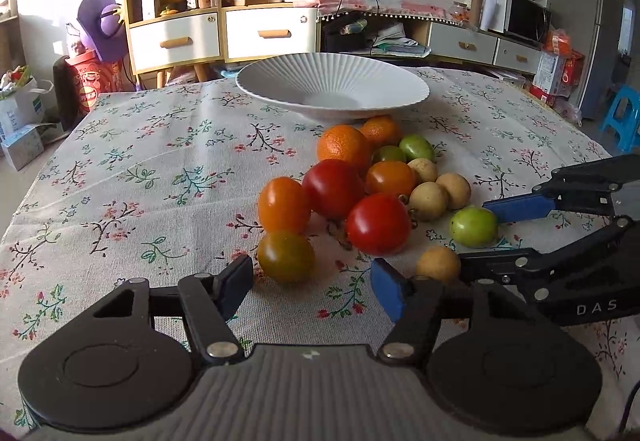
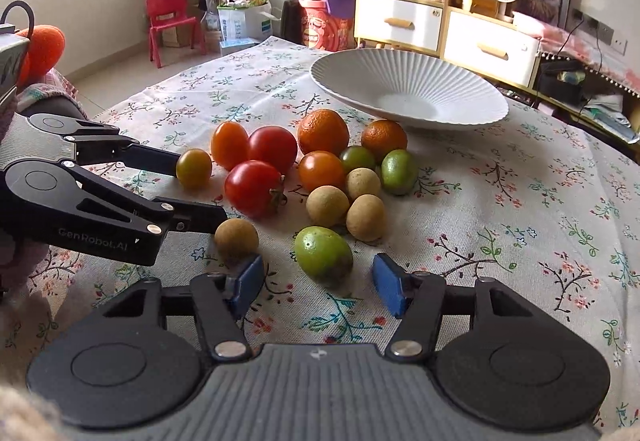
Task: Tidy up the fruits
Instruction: 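Grasp the dark green tomato with the left tool while the right tool grasps a green lime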
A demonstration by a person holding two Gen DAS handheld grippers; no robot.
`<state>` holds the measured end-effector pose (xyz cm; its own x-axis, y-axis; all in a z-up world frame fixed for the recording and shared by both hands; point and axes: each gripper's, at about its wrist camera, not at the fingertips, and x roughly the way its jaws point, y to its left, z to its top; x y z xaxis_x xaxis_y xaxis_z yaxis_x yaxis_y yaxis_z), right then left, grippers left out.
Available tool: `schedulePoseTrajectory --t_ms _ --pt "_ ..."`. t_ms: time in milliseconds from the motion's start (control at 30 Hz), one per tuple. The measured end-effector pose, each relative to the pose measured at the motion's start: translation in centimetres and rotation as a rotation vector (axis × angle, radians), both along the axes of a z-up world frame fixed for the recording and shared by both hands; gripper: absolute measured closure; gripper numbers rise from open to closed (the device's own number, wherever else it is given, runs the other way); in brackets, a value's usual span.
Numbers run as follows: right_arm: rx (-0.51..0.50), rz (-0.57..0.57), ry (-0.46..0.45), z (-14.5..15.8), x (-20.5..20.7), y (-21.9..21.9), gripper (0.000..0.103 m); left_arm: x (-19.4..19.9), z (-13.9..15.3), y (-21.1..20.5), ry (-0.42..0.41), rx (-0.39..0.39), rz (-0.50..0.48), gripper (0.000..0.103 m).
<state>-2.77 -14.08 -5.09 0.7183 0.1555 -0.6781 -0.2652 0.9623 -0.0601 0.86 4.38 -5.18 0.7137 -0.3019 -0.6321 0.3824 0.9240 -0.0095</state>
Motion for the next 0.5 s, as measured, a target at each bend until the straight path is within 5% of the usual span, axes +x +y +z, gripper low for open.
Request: schedulePoseTrajectory --t_ms 200,267,500 --pt "0.015 -0.024 -0.009 0.2 0.2 -0.4 0.070 0.5 0.4 0.7 0.015 -0.031 0.044 0.073" --pt "0.020 -0.020 -0.009 0.2 0.2 -0.3 0.076 0.7 0.5 1.0 0.023 -0.042 0.053 0.074" --pt "0.007 0.002 -0.010 0.3 0.1 0.4 0.077 1.0 1.0 1.5 0.051 -0.077 0.073 0.075"
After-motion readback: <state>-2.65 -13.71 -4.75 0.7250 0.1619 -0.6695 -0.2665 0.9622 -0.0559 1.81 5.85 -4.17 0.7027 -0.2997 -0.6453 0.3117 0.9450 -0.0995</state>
